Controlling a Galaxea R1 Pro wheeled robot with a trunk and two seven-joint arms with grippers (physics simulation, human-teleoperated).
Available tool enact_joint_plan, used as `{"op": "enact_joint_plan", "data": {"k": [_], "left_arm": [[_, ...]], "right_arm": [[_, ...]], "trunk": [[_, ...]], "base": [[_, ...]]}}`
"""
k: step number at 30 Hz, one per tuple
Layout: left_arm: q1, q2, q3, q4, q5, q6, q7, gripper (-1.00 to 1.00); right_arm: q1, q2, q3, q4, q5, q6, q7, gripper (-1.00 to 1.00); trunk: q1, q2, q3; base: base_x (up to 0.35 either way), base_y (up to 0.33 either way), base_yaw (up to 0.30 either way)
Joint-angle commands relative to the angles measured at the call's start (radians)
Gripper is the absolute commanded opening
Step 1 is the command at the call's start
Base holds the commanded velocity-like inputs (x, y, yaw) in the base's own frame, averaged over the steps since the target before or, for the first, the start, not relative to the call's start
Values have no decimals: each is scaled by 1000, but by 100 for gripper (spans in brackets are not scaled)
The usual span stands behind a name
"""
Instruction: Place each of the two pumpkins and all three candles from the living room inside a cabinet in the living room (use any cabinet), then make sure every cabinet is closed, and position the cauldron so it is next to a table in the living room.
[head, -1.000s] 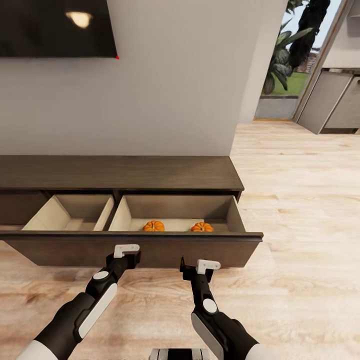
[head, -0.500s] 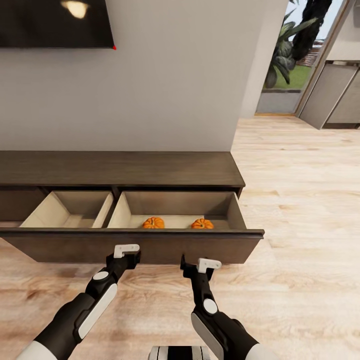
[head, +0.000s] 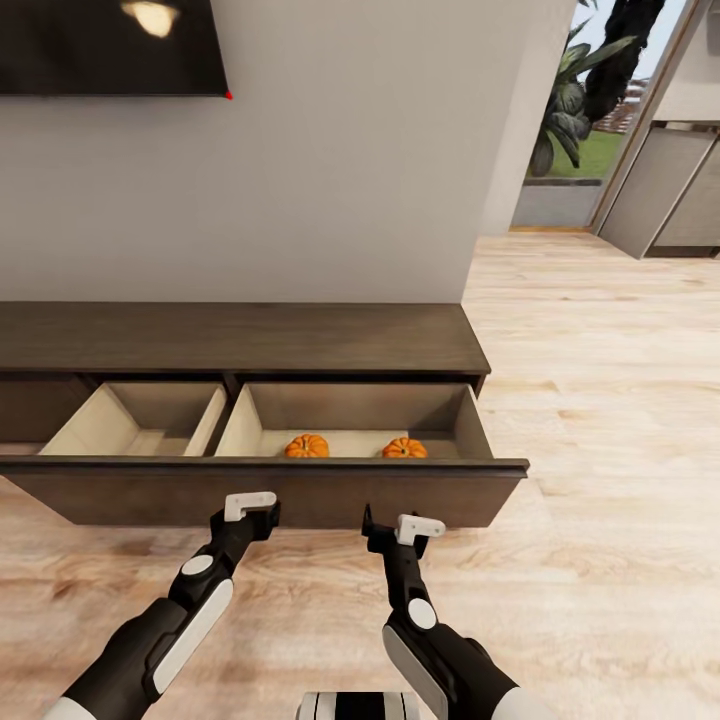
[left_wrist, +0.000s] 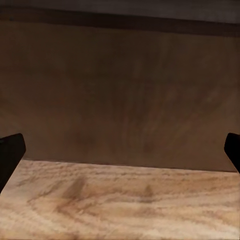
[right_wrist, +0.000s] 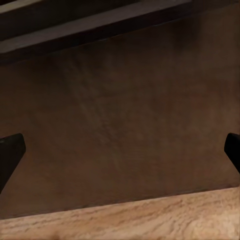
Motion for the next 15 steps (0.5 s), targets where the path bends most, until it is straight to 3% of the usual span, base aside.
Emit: {"op": "enact_joint_plan", "data": {"k": [1,5,8,10,13,15], "left_arm": [[-1,1,-4,-2,8,2,9,100],[-1,1,-4,-2,8,2,9,100],[-1,1,-4,-2,8,2,9,100],[-1,1,-4,-2,8,2,9,100],[-1,1,-5,-2,8,2,9,100],[-1,1,-6,-2,8,2,9,100]], "right_arm": [[-1,-1,5,0,-9,-6,-5,100],[-1,-13,5,0,-10,-7,4,100],[-1,-40,3,0,-15,-7,67,100],[-1,-51,-30,1,-17,-7,126,100],[-1,-57,-120,2,-13,-5,210,100],[-1,-58,-139,2,-12,-4,238,100]], "trunk": [[0,0,-1],[0,0,-1],[0,0,-1],[0,0,-1],[0,0,-1],[0,0,-1]], "base": [[80,0,0],[56,0,0],[12,0,0],[4,0,0],[1,0,0],[0,0,0]]}}
